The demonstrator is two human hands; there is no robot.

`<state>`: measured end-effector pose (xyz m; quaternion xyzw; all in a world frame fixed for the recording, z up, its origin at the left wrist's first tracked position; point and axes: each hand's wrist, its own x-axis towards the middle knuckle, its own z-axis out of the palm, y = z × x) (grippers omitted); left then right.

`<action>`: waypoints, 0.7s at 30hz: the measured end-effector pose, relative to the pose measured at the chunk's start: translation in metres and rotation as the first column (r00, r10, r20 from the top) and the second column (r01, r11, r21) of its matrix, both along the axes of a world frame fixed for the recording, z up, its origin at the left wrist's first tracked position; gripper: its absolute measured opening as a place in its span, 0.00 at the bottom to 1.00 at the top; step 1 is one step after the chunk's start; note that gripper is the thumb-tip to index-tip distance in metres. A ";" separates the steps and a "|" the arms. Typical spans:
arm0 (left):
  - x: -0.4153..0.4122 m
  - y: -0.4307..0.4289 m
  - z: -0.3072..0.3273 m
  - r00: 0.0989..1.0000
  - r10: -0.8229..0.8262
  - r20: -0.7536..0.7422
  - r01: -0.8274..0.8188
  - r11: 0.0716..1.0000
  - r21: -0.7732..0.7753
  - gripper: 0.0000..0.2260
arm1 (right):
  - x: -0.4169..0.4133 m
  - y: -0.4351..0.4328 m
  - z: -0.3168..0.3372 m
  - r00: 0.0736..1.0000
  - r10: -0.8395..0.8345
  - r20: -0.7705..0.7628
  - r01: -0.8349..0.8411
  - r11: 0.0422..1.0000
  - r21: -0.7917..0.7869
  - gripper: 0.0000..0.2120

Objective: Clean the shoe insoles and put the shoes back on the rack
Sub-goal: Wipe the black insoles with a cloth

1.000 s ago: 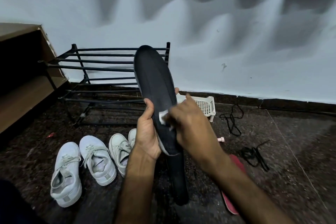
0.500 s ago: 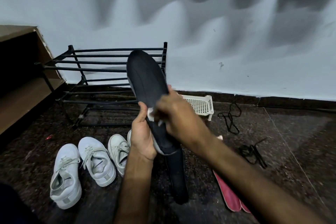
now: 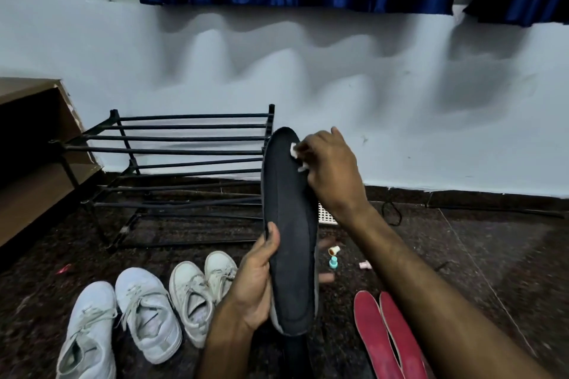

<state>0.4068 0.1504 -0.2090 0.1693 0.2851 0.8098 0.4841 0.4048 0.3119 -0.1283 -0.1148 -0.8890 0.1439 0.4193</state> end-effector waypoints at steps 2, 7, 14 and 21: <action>-0.003 0.003 -0.005 1.000 -0.024 -0.013 0.025 0.998 0.057 0.21 | 0.001 0.010 0.007 0.995 0.048 -0.090 -0.059 0.990 -0.131 0.11; -0.013 0.021 -0.035 0.994 0.101 -0.038 -0.106 0.975 -0.195 0.23 | 0.038 0.034 -0.036 0.944 -0.052 -0.325 -0.247 0.538 -0.806 0.05; -0.002 0.060 -0.137 0.932 0.100 -0.348 -0.314 0.702 -0.639 0.15 | 0.140 0.064 -0.155 0.912 -0.209 -0.353 -0.410 -0.434 -0.802 0.15; 0.022 0.100 -0.255 0.803 -0.187 -0.566 -0.479 0.365 -0.799 0.13 | 0.196 0.080 -0.268 0.968 -0.221 0.120 0.058 -0.268 -0.962 0.11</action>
